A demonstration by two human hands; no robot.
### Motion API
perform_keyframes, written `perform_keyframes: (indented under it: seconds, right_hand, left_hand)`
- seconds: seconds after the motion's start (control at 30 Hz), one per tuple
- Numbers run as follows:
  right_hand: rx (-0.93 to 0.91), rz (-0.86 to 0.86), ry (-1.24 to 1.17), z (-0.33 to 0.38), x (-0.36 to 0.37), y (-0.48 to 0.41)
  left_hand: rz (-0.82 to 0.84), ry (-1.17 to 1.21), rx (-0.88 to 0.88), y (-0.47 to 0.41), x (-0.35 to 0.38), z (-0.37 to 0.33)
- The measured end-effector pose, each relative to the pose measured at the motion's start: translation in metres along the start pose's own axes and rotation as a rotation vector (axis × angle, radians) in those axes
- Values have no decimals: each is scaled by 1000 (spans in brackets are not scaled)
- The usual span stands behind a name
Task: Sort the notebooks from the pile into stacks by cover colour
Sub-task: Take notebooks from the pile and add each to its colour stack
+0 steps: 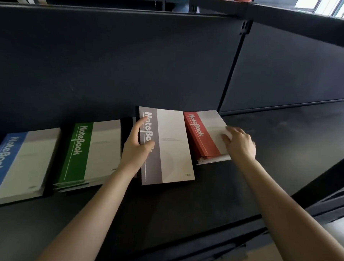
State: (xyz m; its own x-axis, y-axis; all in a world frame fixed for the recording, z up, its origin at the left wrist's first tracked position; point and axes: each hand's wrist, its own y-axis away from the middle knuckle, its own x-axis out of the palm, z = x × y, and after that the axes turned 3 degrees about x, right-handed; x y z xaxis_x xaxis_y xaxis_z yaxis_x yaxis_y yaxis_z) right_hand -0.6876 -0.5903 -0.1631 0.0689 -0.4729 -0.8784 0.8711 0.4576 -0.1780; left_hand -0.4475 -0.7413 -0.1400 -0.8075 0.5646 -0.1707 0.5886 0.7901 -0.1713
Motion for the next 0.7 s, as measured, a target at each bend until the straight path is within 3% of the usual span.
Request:
perform_keyframes:
  seconds: [0.07, 0.2, 0.33, 0.4, 0.5, 0.7]
  right_hand:
    - [-51, -62, 7, 11, -9, -1]
    - [-161, -42, -369, 53, -23, 19]
    - [-180, 408, -674, 100, -18, 58]
    - [-167, 541, -804, 119, -10, 78]
    - [-164, 557, -949, 143, 4, 100]
    - [-321, 472, -913, 186, 25, 124]
  left_hand:
    - [10, 37, 0, 0, -2, -5]
    - [6, 96, 42, 3, -13, -16]
    - [-21, 153, 105, 12, -27, -26]
    - [-23, 136, 133, 17, -36, -29]
    - [-79, 86, 144, 25, -57, -29]
    - [-201, 72, 83, 40, -105, -15]
